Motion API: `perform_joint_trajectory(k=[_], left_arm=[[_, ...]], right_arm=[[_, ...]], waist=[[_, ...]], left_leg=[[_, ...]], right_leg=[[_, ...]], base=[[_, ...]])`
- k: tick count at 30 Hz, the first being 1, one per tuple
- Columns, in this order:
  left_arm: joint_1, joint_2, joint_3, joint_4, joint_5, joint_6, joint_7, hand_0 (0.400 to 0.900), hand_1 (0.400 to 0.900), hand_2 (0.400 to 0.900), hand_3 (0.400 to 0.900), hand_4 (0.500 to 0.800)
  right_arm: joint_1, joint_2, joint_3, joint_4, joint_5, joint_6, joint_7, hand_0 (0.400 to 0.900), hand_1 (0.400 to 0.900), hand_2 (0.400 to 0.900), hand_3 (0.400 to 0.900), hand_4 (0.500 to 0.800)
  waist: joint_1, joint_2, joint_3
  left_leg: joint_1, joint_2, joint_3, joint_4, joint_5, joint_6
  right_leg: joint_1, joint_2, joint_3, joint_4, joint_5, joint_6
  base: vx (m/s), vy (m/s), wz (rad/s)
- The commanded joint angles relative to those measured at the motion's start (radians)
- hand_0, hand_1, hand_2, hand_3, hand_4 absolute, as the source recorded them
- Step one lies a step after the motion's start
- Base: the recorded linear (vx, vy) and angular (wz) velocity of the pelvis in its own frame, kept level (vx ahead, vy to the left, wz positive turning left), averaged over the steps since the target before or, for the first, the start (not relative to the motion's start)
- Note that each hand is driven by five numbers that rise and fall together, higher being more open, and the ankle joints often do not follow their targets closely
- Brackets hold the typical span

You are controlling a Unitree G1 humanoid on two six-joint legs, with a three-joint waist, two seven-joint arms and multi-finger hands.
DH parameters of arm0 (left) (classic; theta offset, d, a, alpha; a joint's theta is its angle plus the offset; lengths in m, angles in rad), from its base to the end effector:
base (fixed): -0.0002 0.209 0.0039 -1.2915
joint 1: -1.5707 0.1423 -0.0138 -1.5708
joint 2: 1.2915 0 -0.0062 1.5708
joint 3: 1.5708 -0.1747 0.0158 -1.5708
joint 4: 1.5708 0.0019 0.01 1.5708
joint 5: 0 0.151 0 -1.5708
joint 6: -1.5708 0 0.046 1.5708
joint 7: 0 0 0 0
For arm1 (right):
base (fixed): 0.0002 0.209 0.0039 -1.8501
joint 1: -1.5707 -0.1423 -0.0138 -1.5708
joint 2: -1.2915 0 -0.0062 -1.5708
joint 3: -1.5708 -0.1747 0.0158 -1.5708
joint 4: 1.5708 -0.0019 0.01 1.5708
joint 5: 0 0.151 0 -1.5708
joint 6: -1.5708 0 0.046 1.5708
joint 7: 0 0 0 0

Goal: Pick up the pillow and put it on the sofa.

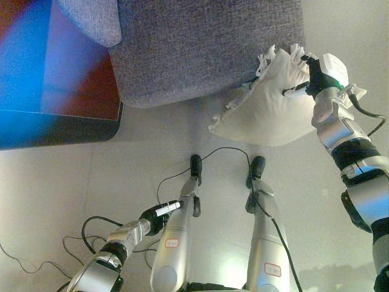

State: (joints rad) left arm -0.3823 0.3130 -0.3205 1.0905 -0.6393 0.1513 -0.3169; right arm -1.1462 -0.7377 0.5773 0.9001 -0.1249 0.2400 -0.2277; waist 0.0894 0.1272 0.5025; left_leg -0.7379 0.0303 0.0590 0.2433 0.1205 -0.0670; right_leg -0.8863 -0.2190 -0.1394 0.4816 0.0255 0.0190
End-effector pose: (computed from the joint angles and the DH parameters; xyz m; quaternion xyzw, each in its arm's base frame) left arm 0.2232 0.2099 -0.0546 -0.1187 0.4123 -0.0899 0.8988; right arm 0.3607 -0.2457 0.2295 -0.5243 -0.0115 -0.1961 0.8286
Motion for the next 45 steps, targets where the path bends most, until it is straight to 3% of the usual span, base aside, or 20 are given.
perform_joint_trajectory(k=[1,9,11,12,13,14,19,32,45], left_arm=[[0.136,-0.023,-0.025,0.071,0.019,0.054,-0.005,0.9,0.9,0.9,0.9,0.8],[0.156,-0.01,-0.022,0.054,0.018,0.043,-0.002,0.9,0.9,0.9,0.9,0.8],[0.16,-0.004,-0.018,0.055,0.025,0.034,-0.002,0.9,0.9,0.9,0.9,0.8],[0.161,-0.001,-0.017,0.055,0.025,0.032,-0.002,0.9,0.9,0.9,0.9,0.8],[0.162,-0.001,-0.019,0.053,0.022,0.029,0.0,0.9,0.9,0.9,0.9,0.8],[0.166,0.0,-0.02,0.049,0.016,0.021,0.003,0.9,0.9,0.9,0.9,0.8],[0.184,-0.003,-0.015,0.037,0.014,0.008,0.009,0.9,0.9,0.9,0.9,0.8],[0.196,0.002,-0.017,-0.006,0.032,0.006,0.006,0.9,0.9,0.9,0.9,0.8],[0.201,0.042,-0.008,-0.04,0.054,0.009,-0.019,0.9,0.9,0.9,0.9,0.8]], right_arm=[[-0.159,-0.1,0.054,-0.064,-0.016,-0.015,-0.041,0.9,0.9,0.9,0.9,0.8],[-0.245,-0.1,0.116,-0.079,0.02,0.008,0.104,0.9,0.9,0.9,0.9,0.8],[-0.263,-0.096,0.133,-0.076,0.051,-0.021,0.151,0.9,0.9,0.9,0.9,0.8],[-0.27,-0.095,0.137,-0.079,0.054,-0.035,0.17,0.767,0.767,0.767,0.767,0.72],[-0.275,-0.093,0.143,-0.084,0.069,-0.039,0.176,0.553,0.553,0.553,0.553,0.592],[-0.277,-0.09,0.142,-0.098,0.11,-0.042,0.181,0.4,0.4,0.4,0.4,0.5],[-0.259,-0.095,0.102,-0.089,0.194,-0.079,0.124,0.4,0.4,0.4,0.4,0.5],[-0.242,-0.134,0.053,-0.076,0.193,-0.104,0.122,0.4,0.4,0.4,0.4,0.5],[-0.118,-0.159,0.04,-0.132,0.145,-0.182,0.241,0.4,0.4,0.4,0.4,0.5]], waist=[[0.003,0.062,0.017],[0.024,0.059,0.018],[0.031,0.058,0.018],[0.033,0.057,0.018],[0.034,0.057,0.018],[0.036,0.056,0.018],[0.037,0.06,0.018],[0.038,0.05,0.018],[0.028,-0.024,0.018]], left_leg=[[-0.085,-0.025,-0.013,0.094,-0.078,0.026],[-0.168,-0.024,-0.031,0.142,-0.08,0.028],[-0.183,-0.024,-0.037,0.144,-0.08,0.028],[-0.185,-0.024,-0.039,0.145,-0.082,0.027],[-0.188,-0.023,-0.04,0.143,-0.082,0.027],[-0.19,-0.022,-0.041,0.142,-0.082,0.024],[-0.18,-0.022,-0.038,0.129,-0.081,0.022],[-0.128,-0.026,-0.028,0.103,-0.087,0.025],[0.116,-0.03,0.002,-0.014,-0.093,0.023]], right_leg=[[-0.023,0.068,0.001,0.11,-0.162,0.02],[-0.097,0.063,0.008,0.15,-0.159,0.016],[-0.112,0.062,0.008,0.151,-0.157,0.016],[-0.114,0.062,0.007,0.152,-0.158,0.016],[-0.116,0.062,0.006,0.149,-0.157,0.016],[-0.117,0.063,0.006,0.147,-0.157,0.016],[-0.107,0.065,0.003,0.137,-0.159,0.018],[-0.051,0.067,-0.022,0.09,-0.149,0.02],[0.215,0.098,-0.073,-0.075,-0.118,0.033]], base=[[0.0,0.005,0.04],[-0.01,-0.007,0.03],[-0.04,-0.023,0.02],[-0.03,-0.015,0.01],[0.0,0.0,0.0],[0.0,0.0,0.0],[-0.01,0.025,-0.01],[0.0,0.01,-0.01],[0.02,-0.042,-0.07]])
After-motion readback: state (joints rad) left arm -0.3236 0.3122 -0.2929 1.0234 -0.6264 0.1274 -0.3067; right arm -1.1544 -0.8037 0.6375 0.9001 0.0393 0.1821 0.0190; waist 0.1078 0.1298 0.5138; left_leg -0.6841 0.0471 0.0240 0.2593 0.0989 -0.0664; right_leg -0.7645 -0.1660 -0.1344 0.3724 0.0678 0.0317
